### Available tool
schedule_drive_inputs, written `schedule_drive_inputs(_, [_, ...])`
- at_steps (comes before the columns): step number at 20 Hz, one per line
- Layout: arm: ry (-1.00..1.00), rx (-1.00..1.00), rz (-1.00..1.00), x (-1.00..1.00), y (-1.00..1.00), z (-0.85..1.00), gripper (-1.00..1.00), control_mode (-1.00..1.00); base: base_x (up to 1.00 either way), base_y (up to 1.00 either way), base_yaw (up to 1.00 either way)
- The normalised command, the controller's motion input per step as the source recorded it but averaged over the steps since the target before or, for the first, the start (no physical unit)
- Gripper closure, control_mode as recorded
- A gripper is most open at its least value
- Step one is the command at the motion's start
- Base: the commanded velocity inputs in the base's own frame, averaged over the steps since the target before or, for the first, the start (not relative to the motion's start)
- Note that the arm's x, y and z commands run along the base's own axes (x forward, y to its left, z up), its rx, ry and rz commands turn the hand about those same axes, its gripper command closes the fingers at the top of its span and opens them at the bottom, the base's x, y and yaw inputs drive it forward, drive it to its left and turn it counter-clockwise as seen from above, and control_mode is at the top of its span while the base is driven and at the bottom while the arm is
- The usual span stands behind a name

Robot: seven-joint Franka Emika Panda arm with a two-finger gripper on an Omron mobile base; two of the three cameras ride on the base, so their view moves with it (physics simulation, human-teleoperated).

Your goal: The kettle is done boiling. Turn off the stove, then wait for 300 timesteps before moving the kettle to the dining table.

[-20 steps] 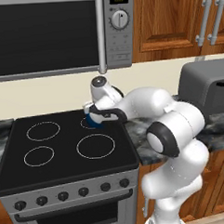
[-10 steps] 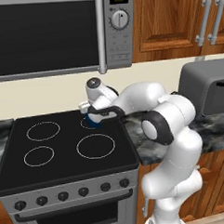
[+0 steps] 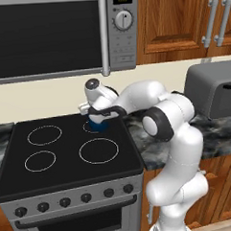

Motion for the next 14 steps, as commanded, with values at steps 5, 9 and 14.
schedule_drive_inputs(5, [0.01,0.0,0.0,0.09,0.0,-0.14,-1.0,-1.0,0.0,0.0,0.0])
schedule_drive_inputs(9, [0.0,0.0,0.0,0.02,0.0,-0.17,-1.0,-1.0,0.0,0.0,0.0])
schedule_drive_inputs(14, [0.0,0.0,0.0,0.02,0.0,-0.09,-1.0,-1.0,0.0,0.0,0.0])
